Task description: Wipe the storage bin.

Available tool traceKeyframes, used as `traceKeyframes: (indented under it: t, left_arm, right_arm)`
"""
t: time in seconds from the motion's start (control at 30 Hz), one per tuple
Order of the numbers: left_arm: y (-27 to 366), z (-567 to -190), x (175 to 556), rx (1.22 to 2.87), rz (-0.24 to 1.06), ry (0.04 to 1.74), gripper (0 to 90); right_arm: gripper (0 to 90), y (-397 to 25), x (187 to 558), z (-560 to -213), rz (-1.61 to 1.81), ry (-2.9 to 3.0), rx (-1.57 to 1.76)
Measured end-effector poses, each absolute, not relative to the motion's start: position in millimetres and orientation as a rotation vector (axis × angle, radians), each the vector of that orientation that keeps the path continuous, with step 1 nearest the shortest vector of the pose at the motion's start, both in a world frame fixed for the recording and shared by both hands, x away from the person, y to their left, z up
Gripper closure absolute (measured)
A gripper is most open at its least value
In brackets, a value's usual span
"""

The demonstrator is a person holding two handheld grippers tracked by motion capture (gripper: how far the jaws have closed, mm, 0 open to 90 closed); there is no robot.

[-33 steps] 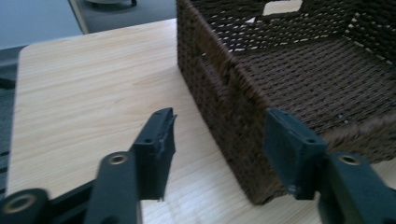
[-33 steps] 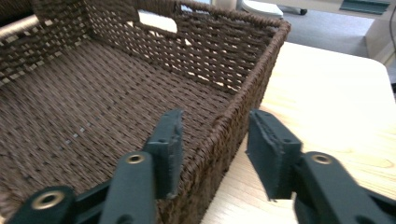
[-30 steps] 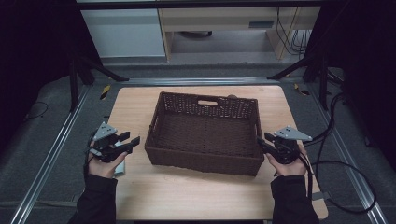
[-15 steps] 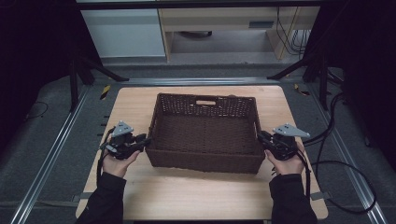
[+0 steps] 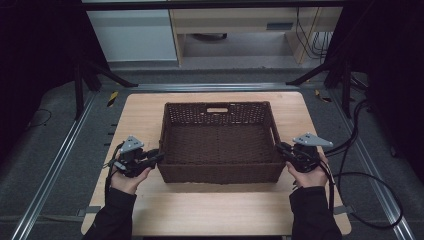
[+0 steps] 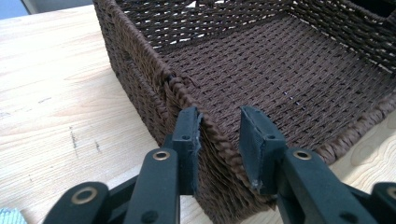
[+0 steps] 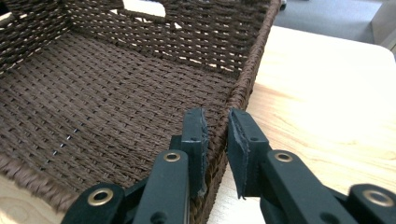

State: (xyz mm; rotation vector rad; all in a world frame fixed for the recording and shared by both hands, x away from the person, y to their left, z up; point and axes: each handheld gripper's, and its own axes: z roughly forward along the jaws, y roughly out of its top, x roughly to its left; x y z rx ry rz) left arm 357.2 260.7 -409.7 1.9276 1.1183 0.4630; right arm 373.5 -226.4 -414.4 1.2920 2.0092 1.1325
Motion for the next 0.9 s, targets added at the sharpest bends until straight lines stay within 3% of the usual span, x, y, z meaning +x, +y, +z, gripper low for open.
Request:
traceKeyframes:
  t: [0.23,0.43,0.63,0.9]
  left_arm:
    - [255,-411,361,1.943,0.459,1.098,66.0]
    - [252,-412,354,1.943,0.472,1.107,67.1]
    - [247,-411,345,1.948,0.485,1.093,65.6]
    - [261,-394,355,1.893,0.562,1.089,57.5]
  right_arm:
    - [79.9,-223,387,-415,1.084,1.977,1.297]
    - [70.4,-226,383,-411,1.086,1.96,1.288]
    - [79.1,-226,380,-414,1.055,1.99,1.295]
    - [81.9,-227,388,-417,1.038,1.963,1.304]
